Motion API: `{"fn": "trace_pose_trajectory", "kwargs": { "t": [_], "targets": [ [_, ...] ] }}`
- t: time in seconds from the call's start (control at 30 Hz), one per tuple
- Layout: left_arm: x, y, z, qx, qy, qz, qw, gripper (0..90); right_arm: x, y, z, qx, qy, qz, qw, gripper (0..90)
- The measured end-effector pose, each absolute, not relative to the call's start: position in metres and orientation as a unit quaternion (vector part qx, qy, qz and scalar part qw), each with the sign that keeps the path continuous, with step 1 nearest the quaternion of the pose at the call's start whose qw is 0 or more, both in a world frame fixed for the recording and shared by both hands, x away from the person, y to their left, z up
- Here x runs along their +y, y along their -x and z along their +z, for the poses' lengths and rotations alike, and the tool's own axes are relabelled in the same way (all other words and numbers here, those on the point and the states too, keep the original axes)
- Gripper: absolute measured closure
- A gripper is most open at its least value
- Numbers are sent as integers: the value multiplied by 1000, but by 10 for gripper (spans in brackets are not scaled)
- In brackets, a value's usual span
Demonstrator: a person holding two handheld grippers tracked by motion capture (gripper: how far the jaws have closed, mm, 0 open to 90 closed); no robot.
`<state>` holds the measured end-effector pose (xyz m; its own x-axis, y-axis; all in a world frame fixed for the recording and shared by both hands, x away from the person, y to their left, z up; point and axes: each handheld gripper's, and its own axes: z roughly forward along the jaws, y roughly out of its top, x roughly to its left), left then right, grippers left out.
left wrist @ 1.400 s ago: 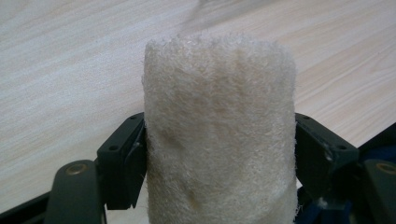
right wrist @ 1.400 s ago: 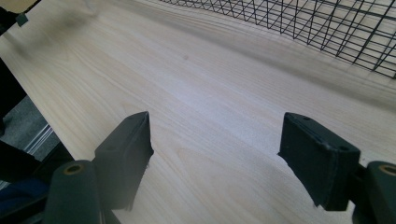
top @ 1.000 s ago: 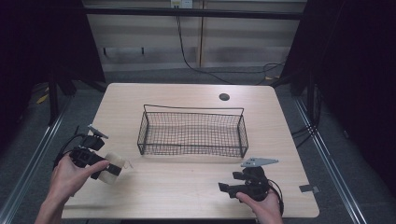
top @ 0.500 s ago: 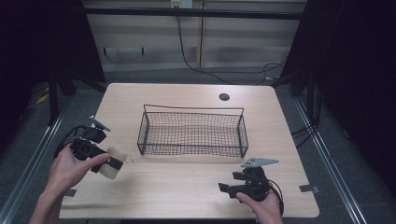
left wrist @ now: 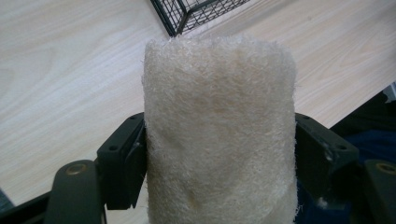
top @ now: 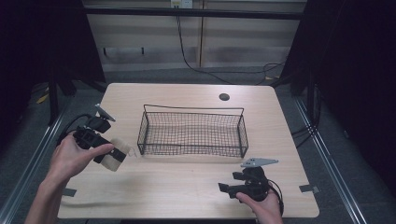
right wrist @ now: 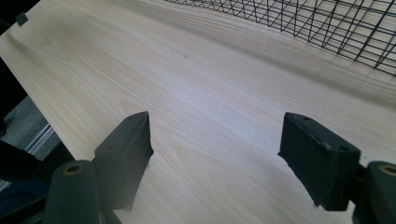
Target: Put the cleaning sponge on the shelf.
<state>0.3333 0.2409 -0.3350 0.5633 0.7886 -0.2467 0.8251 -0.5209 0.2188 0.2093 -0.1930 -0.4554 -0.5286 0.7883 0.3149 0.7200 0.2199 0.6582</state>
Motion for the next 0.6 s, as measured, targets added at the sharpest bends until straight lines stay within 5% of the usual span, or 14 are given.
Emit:
{"fn": "trace_pose_trajectory", "kwargs": {
  "t": [0.6],
  "targets": [
    [217,-353,-310,462,-875,-51,139,267,-193,-210,-456,779,-484,396,42,246]
  ]
}}
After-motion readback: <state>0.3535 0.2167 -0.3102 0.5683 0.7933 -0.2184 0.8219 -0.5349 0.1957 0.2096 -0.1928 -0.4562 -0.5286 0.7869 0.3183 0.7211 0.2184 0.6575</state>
